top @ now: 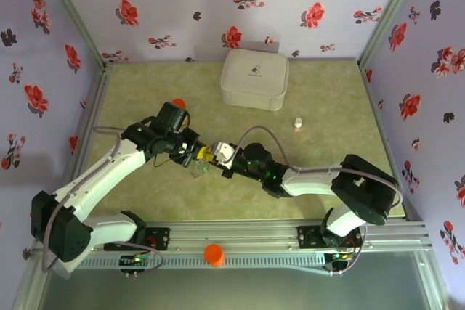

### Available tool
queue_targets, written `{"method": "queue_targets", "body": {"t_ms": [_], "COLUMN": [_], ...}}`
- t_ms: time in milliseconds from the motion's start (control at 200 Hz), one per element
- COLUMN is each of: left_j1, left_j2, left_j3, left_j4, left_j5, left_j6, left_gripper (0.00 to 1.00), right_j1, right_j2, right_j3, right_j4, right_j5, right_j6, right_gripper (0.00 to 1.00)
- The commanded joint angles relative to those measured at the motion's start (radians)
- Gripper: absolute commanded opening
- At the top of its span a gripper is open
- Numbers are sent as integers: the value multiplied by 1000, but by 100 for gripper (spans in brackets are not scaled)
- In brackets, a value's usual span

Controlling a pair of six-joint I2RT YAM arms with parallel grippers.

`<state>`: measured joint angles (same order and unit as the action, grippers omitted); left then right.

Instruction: Put the keys on the keyring

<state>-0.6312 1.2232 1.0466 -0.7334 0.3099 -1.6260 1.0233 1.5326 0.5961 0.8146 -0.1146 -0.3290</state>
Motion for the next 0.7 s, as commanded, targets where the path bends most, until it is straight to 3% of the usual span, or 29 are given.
{"method": "queue_targets", "body": {"t_ms": [0, 55, 165, 310, 420, 525, 695], "left_j1": [-10, -8, 6, 21, 33, 33, 33], "left_j2": [-28, -37, -101, -209, -265, -292, -289], "left_j3": [-12, -26, -86, -121, -155, -175, -209], "left_j4": [29, 56, 171, 244, 344, 424, 452], "left_j5": [24, 23, -37, -254, -348, -352, -201], "left_j6": [-23, -18, 40, 263, 583, 1017, 1616], "left_gripper": [0, 1, 38, 65, 68, 67, 58], "right_j1": [0, 0, -8, -43, -64, -87, -119], "right_j2": [14, 12, -11, -92, -147, -197, -283], "right_j3": [29, 28, 11, -4, 4, 20, 49], "right_j4": [70, 72, 66, -63, -196, -312, -520], "right_j5": [12, 12, -6, -85, -145, -204, -241], "right_j6": [27, 30, 44, 77, 77, 85, 28], "right_gripper": [7, 2, 0, 0, 0, 0, 0]}}
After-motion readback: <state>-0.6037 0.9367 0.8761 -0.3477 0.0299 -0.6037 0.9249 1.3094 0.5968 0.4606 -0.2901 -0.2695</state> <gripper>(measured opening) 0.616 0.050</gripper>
